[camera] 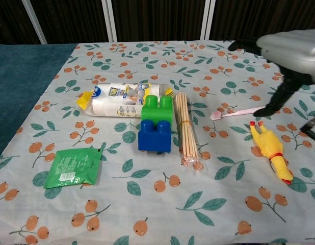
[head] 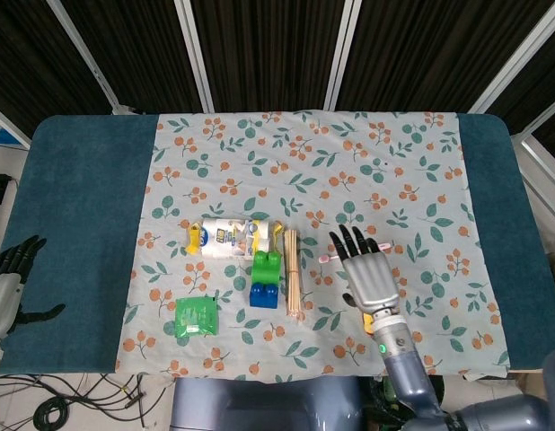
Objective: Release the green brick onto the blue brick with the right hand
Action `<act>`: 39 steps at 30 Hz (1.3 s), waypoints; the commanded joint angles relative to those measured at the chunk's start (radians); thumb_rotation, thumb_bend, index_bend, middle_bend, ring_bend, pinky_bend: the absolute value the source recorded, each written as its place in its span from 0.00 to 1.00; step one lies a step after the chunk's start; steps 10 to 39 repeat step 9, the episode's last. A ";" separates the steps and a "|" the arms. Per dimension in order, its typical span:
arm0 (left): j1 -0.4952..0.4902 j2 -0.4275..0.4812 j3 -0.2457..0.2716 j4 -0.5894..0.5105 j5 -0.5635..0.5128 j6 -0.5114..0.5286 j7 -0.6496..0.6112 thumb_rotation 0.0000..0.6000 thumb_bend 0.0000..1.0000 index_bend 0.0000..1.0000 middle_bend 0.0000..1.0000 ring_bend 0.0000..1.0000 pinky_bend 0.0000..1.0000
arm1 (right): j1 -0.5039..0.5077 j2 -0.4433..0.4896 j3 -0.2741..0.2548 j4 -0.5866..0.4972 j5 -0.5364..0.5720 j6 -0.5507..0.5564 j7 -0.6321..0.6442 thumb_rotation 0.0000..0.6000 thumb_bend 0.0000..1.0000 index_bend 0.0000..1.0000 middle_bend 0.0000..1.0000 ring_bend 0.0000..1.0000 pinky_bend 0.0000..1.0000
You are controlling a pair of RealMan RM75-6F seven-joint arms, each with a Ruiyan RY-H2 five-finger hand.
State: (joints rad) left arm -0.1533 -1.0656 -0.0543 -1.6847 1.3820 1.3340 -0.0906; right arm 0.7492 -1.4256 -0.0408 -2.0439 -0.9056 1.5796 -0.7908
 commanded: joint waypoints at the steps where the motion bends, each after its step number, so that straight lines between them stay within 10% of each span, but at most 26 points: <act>1: 0.002 -0.005 0.002 0.002 0.004 0.007 0.016 1.00 0.00 0.00 0.00 0.00 0.00 | -0.150 0.130 -0.145 0.063 -0.176 0.040 0.195 1.00 0.05 0.00 0.00 0.00 0.19; 9: 0.008 -0.018 0.006 0.005 0.010 0.023 0.060 1.00 0.00 0.00 0.00 0.00 0.00 | -0.315 0.191 -0.215 0.224 -0.314 0.087 0.400 1.00 0.04 0.00 0.00 0.00 0.19; 39: 0.008 -0.018 0.006 0.005 0.010 0.023 0.060 1.00 0.00 0.00 0.00 0.00 0.00 | -0.315 0.191 -0.215 0.224 -0.314 0.087 0.400 1.00 0.04 0.00 0.00 0.00 0.19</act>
